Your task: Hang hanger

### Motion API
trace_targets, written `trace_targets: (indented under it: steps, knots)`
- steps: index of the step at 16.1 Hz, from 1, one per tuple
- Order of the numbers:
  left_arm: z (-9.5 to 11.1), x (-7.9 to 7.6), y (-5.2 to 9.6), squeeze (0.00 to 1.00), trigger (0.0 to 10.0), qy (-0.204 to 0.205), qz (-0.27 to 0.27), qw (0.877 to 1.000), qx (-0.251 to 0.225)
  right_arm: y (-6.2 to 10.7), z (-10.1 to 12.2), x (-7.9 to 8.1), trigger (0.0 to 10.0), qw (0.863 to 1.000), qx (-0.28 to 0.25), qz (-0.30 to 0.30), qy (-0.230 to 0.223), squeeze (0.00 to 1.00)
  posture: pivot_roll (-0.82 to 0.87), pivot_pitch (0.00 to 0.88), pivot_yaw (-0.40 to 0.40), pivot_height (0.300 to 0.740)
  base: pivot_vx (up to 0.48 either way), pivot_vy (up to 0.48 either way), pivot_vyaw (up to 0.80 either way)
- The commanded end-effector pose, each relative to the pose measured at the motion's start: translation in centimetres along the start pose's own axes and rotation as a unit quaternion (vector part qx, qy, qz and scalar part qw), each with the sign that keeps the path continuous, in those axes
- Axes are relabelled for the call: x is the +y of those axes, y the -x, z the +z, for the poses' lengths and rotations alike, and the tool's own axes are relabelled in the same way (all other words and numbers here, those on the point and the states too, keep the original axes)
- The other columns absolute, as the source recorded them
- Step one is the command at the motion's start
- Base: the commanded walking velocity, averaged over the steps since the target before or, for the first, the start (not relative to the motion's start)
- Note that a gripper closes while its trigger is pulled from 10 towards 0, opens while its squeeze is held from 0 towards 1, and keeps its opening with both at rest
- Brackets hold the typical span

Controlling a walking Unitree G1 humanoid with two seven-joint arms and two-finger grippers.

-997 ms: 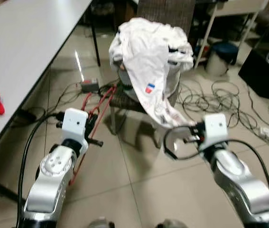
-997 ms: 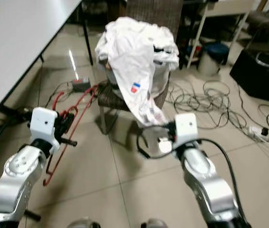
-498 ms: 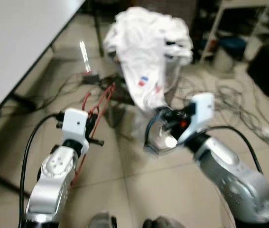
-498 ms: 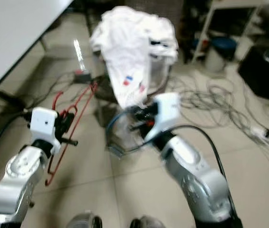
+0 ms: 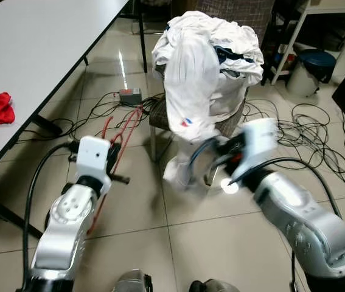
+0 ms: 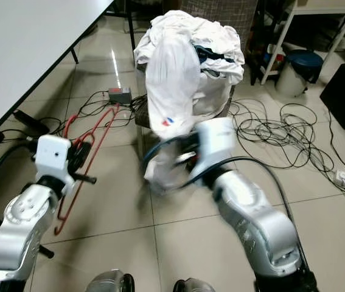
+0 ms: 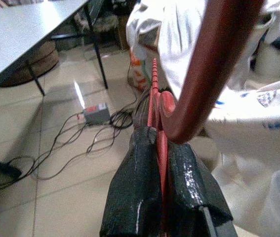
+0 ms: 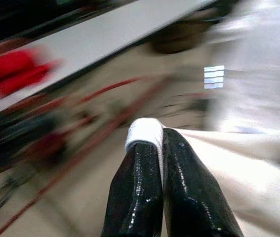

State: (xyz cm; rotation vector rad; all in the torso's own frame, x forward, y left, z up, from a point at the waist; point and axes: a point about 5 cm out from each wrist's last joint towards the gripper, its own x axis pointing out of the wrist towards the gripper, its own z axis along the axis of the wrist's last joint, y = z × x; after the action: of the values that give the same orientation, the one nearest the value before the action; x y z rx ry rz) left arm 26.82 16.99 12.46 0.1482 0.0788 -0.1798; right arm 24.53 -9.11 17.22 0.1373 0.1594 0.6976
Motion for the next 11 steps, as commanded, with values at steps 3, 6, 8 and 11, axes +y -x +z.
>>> trace_targets:
  steps: [3,6,8,11]
  knots:
    - [-0.3,1.0,0.3,0.00,10.0,-0.011,0.012,1.000,0.002,0.0,-1.0,3.4,10.0,0.993,0.009,0.108,-0.042,0.00,-0.04,0.067,0.007,0.740,0.000,0.000,0.00]
    - [-0.4,1.2,0.4,0.00,10.0,-0.008,0.016,1.000,0.004,0.4,-0.2,2.7,10.0,0.993,-0.008,0.106,-0.049,0.00,-0.04,0.062,0.006,0.740,0.000,0.000,0.00]
    - [-0.3,1.0,0.2,0.00,10.0,-0.009,0.012,1.000,-0.001,0.2,-1.2,-1.3,10.0,0.999,0.022,-0.029,0.024,0.00,-0.05,0.056,0.008,0.740,0.000,0.000,0.00]
    - [1.1,0.3,-0.6,0.00,10.0,-0.007,-0.013,0.999,-0.030,0.7,-1.1,-5.5,10.0,0.991,0.014,-0.118,0.066,0.00,-0.06,0.050,0.017,0.740,0.000,0.000,0.00]
